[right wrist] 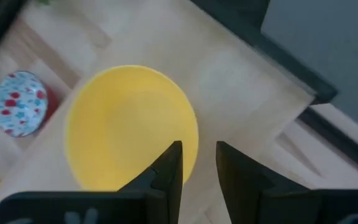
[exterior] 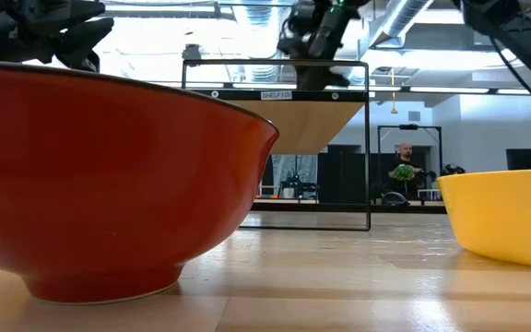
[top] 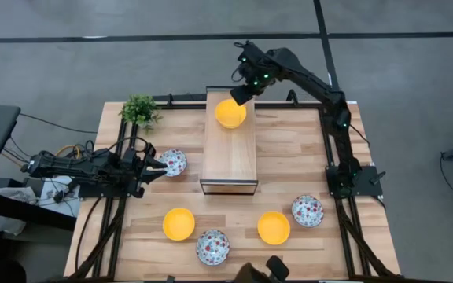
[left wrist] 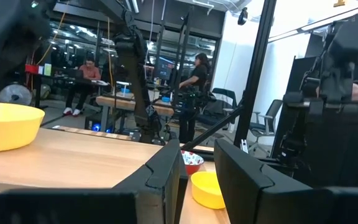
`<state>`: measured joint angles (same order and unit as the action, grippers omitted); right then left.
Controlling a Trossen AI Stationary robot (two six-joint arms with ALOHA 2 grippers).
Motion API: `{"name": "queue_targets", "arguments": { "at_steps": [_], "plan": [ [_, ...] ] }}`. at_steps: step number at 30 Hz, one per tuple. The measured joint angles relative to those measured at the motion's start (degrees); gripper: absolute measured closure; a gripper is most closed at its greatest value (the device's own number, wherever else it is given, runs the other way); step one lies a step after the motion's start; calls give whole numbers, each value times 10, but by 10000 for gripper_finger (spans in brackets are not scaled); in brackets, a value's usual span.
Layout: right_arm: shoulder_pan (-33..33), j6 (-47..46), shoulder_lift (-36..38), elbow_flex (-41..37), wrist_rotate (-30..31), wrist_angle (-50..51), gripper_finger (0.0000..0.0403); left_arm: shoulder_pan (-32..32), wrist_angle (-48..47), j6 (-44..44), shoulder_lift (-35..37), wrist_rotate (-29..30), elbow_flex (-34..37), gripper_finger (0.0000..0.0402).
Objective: Pick & Place Mini bowls
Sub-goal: Stack the left yellow bowl on top of the yellow bowl on the shelf
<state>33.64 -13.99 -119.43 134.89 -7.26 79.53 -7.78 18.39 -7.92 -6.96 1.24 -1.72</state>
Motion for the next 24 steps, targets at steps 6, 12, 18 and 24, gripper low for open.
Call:
{"name": "queue_targets", "arguments": {
  "at_steps": [6,12,18,24],
  "plan": [
    [-19,101,60,0,1,1,316,0,1,0,0,0,0,302],
    [-37,159,114,-58,1,-31,321,0,1,0,0,0,0,302],
    [-61,150,195,-257,-1,-153,331,-1,12,-35,0,0,0,302],
    [-80,98,320,-491,-2,-317,331,-1,29,-39,0,-16,0,302]
  ]
}}
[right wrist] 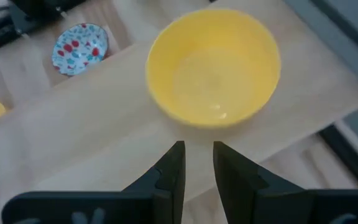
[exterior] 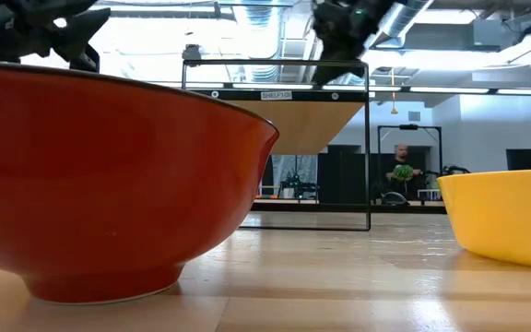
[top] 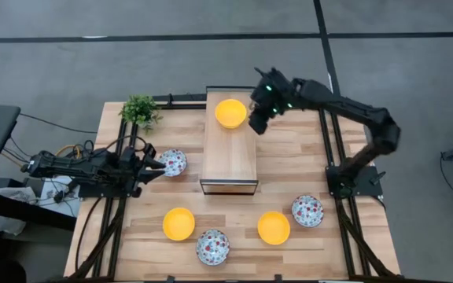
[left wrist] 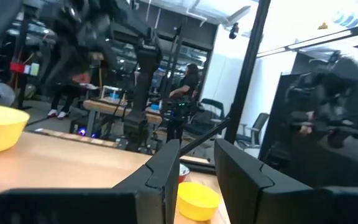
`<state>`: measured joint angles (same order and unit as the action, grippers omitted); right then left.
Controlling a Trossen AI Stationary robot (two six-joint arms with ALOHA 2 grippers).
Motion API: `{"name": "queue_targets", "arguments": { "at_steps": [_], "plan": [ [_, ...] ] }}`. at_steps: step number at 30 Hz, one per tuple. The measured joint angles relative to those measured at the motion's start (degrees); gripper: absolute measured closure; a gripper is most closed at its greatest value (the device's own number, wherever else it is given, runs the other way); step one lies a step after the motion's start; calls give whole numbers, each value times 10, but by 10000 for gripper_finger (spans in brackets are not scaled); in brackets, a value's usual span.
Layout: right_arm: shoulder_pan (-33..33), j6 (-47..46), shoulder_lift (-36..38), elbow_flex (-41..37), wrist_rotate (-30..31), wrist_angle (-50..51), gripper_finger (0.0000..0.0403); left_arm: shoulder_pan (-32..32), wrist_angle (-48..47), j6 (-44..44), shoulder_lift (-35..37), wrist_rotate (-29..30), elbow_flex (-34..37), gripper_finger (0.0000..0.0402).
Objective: Pick & Place Mini bowls
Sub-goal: Stack the left yellow bowl on top of the yellow bowl on the shelf
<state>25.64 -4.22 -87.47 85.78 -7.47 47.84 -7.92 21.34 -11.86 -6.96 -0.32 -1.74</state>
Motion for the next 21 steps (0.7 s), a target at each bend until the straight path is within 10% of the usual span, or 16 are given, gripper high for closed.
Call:
{"name": "queue_targets", "arguments": {
  "at_steps": [9,21],
  "plan": [
    [-19,-63,230,-245,0,-131,332,0,-2,6,-48,-8,-56,302],
    [-53,-128,503,-450,-1,-243,332,0,-94,-4,-294,-42,-217,302]
  ]
}}
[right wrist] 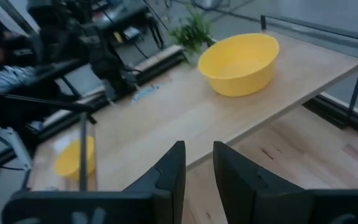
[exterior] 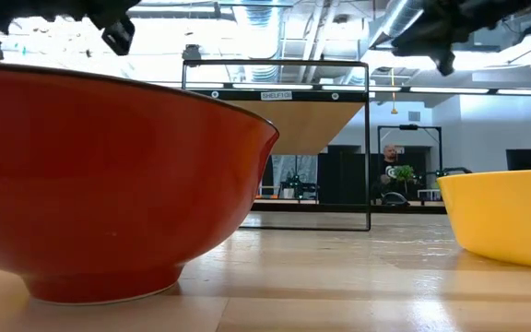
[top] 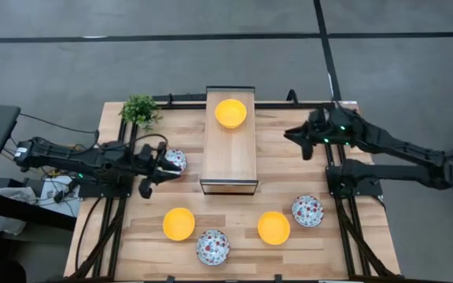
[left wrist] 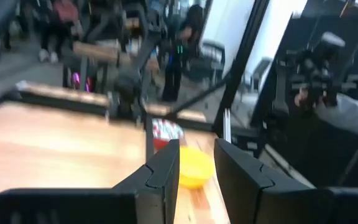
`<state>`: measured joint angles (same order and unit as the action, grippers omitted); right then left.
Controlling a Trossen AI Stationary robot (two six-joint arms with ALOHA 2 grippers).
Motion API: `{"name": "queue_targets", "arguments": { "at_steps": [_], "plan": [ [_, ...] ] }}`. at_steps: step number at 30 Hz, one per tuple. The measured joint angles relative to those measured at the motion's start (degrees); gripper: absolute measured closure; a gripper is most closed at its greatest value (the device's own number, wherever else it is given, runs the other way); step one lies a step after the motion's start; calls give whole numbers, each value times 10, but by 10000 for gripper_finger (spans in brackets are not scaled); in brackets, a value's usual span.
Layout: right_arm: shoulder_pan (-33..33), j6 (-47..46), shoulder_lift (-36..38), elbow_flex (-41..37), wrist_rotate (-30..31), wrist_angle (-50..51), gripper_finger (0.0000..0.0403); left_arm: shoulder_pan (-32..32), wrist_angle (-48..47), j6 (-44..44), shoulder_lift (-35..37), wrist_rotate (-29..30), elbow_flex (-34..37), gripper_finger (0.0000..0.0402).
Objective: Pick & Place Mini bowls
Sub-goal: Stack the left yellow bowl on top of the yellow bowl on the shelf
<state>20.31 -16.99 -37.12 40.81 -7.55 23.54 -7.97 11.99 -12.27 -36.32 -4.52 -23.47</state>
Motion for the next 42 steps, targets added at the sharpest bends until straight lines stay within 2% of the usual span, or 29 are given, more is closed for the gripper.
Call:
{"name": "queue_targets", "arguments": {
  "at_steps": [6,12,21,26,35,42],
  "plan": [
    [-17,-2,104,-60,1,-2,332,-17,-103,-2,-67,-20,-94,302],
    [-21,-21,212,-122,20,-5,332,-52,-197,-17,-90,-15,-167,302],
    [-21,-64,371,-215,19,-12,332,-103,-284,-93,-124,-11,-209,302],
    [-26,-73,356,-217,16,-38,332,-130,-348,-163,-157,-11,-218,302],
    [-27,-85,353,-219,18,-30,332,-154,-351,-230,-186,-35,-218,302],
    [-27,-84,353,-223,19,-33,332,-157,-351,-258,-188,-83,-218,302]
  ]
}}
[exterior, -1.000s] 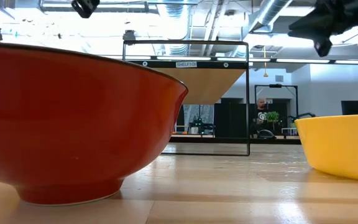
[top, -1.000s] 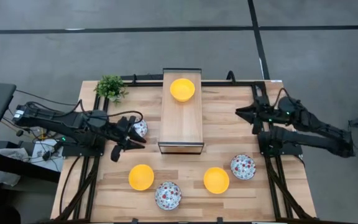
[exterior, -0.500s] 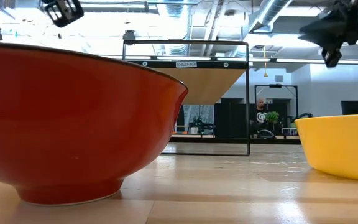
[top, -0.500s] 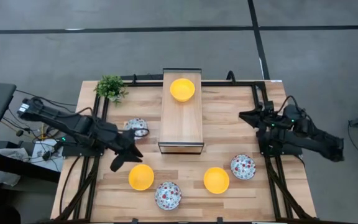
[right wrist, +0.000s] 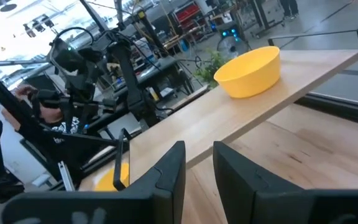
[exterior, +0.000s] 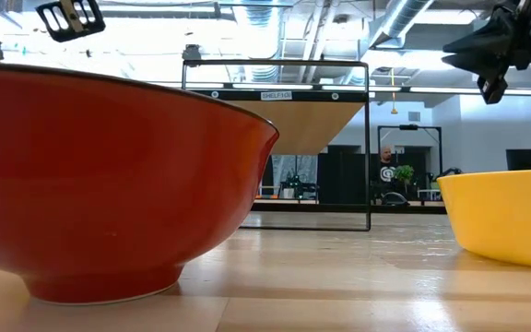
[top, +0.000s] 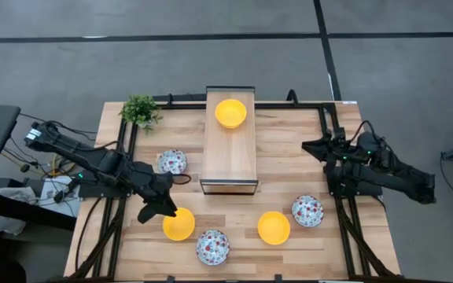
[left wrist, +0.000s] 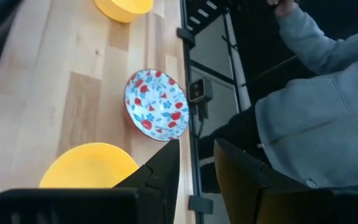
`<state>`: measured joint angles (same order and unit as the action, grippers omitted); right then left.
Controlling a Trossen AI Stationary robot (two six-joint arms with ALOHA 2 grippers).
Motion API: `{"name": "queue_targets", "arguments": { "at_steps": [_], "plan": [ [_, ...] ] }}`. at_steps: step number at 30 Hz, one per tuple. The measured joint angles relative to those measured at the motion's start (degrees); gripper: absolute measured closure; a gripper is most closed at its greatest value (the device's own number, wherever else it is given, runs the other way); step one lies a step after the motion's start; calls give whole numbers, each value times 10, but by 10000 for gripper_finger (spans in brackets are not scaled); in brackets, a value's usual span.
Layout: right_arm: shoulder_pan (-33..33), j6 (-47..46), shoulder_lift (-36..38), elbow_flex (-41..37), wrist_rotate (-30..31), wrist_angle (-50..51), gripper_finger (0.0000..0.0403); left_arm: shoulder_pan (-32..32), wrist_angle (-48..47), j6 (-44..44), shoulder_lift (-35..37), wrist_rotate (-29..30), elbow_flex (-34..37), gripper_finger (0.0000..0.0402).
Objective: Pick & Place Mini bowls
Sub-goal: Stack the left yellow bowl on top of the yellow bowl on the shelf
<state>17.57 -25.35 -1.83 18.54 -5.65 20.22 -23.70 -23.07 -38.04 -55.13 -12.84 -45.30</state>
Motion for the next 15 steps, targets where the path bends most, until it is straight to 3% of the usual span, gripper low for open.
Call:
{"name": "queue_targets", "arguments": {
  "at_steps": [4,15],
  "plan": [
    [-5,30,0,-19,0,-7,332,0,4,0,0,-1,0,302],
    [-51,64,1,-123,-5,-140,332,0,9,5,0,-1,0,302]
  ]
}}
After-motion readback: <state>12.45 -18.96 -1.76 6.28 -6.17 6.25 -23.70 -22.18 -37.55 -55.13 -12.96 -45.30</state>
